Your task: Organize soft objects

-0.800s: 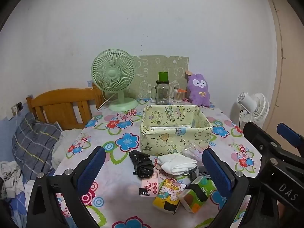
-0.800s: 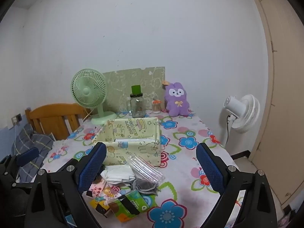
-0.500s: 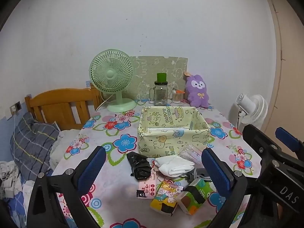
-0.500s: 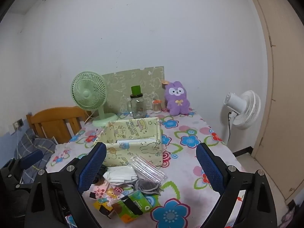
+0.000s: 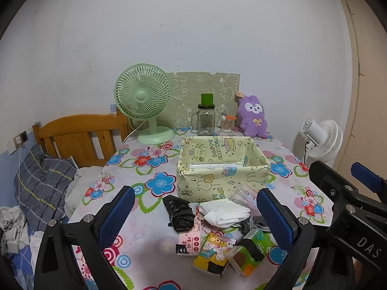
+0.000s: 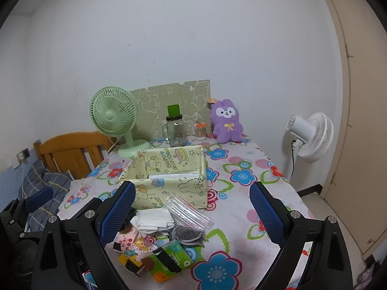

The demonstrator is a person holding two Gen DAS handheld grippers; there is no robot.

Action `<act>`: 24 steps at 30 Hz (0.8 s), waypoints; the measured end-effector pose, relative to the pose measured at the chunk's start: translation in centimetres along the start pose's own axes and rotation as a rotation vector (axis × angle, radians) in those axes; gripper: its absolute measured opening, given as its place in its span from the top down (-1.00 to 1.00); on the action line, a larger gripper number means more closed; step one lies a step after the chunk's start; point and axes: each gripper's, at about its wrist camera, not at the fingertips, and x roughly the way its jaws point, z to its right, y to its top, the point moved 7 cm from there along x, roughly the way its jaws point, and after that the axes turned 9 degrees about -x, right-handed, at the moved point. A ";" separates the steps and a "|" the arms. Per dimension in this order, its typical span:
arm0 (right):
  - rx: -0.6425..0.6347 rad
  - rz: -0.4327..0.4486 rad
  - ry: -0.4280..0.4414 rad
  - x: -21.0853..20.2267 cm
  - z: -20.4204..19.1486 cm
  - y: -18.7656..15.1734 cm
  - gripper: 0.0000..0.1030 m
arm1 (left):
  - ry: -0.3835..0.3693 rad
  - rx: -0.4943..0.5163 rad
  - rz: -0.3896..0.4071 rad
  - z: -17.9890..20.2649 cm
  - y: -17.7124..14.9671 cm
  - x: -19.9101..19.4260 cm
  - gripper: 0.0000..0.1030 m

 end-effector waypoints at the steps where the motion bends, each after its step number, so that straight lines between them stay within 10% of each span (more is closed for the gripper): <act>1: 0.003 0.000 0.000 0.0 0.0 -0.1 -0.88 | -0.002 -0.001 -0.002 0.0 -0.1 0.1 -0.97; 24: 0.011 -0.021 -0.019 0.4 0.3 -0.2 -0.87 | 0.002 -0.013 -0.004 0.0 -0.4 0.5 -0.97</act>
